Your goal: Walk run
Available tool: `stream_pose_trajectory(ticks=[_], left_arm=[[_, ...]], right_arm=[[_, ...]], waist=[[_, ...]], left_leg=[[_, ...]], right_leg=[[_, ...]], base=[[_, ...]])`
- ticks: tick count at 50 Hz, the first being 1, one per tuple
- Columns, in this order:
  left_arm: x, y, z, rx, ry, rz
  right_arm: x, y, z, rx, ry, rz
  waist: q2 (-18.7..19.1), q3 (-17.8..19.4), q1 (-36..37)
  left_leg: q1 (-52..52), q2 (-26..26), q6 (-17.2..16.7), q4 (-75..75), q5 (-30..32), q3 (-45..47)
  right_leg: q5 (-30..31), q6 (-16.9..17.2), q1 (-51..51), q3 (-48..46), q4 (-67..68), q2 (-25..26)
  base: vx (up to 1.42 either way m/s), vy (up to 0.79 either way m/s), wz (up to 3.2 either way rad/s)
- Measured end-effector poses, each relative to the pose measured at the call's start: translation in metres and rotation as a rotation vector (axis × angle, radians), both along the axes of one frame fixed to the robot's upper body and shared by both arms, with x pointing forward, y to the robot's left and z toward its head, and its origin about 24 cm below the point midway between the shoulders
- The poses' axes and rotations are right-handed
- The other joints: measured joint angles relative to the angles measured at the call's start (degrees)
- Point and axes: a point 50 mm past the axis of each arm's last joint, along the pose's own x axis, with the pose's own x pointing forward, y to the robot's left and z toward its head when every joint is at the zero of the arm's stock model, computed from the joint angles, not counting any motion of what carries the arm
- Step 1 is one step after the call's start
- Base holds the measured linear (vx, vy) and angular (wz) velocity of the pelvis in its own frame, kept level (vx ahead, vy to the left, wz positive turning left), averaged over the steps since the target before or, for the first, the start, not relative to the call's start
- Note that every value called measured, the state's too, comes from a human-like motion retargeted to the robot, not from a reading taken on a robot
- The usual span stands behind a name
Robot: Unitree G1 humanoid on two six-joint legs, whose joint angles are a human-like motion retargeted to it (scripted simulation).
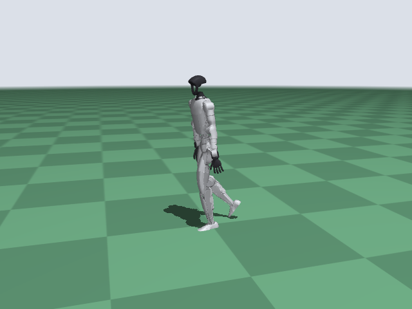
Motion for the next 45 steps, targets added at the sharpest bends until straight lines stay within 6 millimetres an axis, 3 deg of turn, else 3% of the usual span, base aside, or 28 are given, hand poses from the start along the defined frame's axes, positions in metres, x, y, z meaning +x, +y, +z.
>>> stream_pose_trajectory(ticks=[5, 10, 15, 18, 22, 25, 27, 30, 33, 36, 40, 45], left_arm=[[0.040, 0.009, 0.009, 0.020, -0.097, 0.042], [0.082, 0.004, 0.018, -0.071, -0.268, 0.154], [0.105, -0.007, 0.023, -0.121, -0.427, 0.276], [0.102, -0.016, 0.020, -0.165, -0.413, 0.306], [0.069, -0.020, 0.009, -0.185, -0.265, 0.267], [0.028, -0.019, 0.000, -0.155, -0.129, 0.207], [-0.009, -0.018, -0.004, -0.116, -0.026, 0.195], [-0.054, -0.015, -0.004, -0.063, 0.112, 0.211], [-0.084, -0.015, 0.000, -0.036, 0.222, 0.274], [-0.110, -0.021, 0.003, -0.041, 0.313, 0.366], [-0.137, -0.027, 0.008, -0.042, 0.387, 0.442], [-0.141, -0.033, 0.008, -0.031, 0.395, 0.436]], right_arm=[[-0.027, 0.014, 0.000, 0.015, 0.072, -0.066], [-0.045, 0.021, 0.002, 0.081, 0.151, -0.072], [-0.051, 0.024, 0.002, 0.091, 0.180, -0.054], [-0.049, 0.022, 0.003, 0.091, 0.186, -0.055], [-0.046, 0.020, 0.003, 0.091, 0.190, -0.072], [-0.043, 0.020, 0.003, 0.098, 0.199, -0.083], [-0.040, 0.018, 0.003, 0.091, 0.208, -0.066], [-0.026, 0.012, 0.003, 0.070, 0.193, -0.036], [0.002, 0.005, 0.001, -0.023, 0.135, 0.008], [0.044, -0.002, 0.003, -0.122, -0.012, 0.064], [0.094, 0.000, 0.010, -0.130, -0.197, 0.087], [0.137, 0.006, 0.021, -0.092, -0.366, 0.058]], waist=[[-1.94, 0.43, -3.59], [-4.39, 2.31, -8.85], [-5.47, 3.02, -10.73], [-5.11, 2.77, -11.74], [-5.08, 1.61, -12.92], [-4.48, 1.35, -13.25], [-7.43, 0.93, -13.10], [-12.30, 2.56, -10.07], [-13.66, 4.33, -8.86], [-12.47, 4.99, -8.42], [-10.44, 4.83, -6.18], [-7.21, 5.69, -2.35]], left_leg=[[6.34, -4.45, -0.31, -6.52, -0.28, 2.04], [13.39, -10.09, -0.75, -10.40, -2.53, 0.39], [19.16, -11.91, -2.19, -12.14, -5.11, -0.32], [21.84, -11.82, -3.60, -11.99, -6.29, -1.07], [24.48, -11.62, -6.52, -9.71, -3.60, -1.56], [26.19, -9.04, -10.24, -5.31, 6.23, 0.25], [25.84, -7.79, -8.79, 1.41, 17.96, 5.90], [21.18, -8.61, -3.99, 17.02, 27.10, 8.01], [15.83, -4.56, -1.45, 28.61, 18.88, 10.96], [8.76, -1.19, -0.69, 31.30, 13.71, 11.59], [-0.21, -2.96, -2.91, 21.52, 7.25, 9.27], [-7.57, -6.28, -5.93, 3.77, 5.71, 2.98]], right_leg=[[-9.40, 1.05, -12.85, 0.86, 0.62, -0.03], [-15.43, -2.33, -20.79, 3.92, -20.29, 3.56], [-17.06, -1.45, -26.44, 12.21, -33.34, 7.73], [-16.40, -3.41, -28.43, 12.06, -32.61, 7.55], [-11.46, -6.21, -27.06, 5.74, -26.44, 4.25], [-14.05, -7.86, -25.27, 12.69, -22.79, 6.11], [-17.36, -7.30, -20.70, 13.08, -23.78, 3.48], [-20.18, -5.88, -13.48, 11.67, -26.22, -1.35], [-21.87, -5.23, -8.41, 11.89, -28.35, -1.99], [-22.56, -5.21, -3.20, 8.94, -32.12, 0.11], [-23.74, -4.95, 1.75, 8.29, -35.77, 4.01], [-25.51, -4.03, 8.09, 9.41, -38.68, 9.06]], base=[[0.53, 0.06, 0.38], [0.51, 0.01, 0.52], [0.58, -0.06, 0.37], [0.63, -0.09, 0.36], [0.84, -0.16, 0.41], [0.90, -0.17, 0.53], [0.81, -0.17, 0.34], [0.82, -0.24, 0.16], [0.79, -0.20, 0.38], [0.53, -0.11, 0.14], [0.56, -0.09, -0.16], [0.61, -0.04, -0.44]])
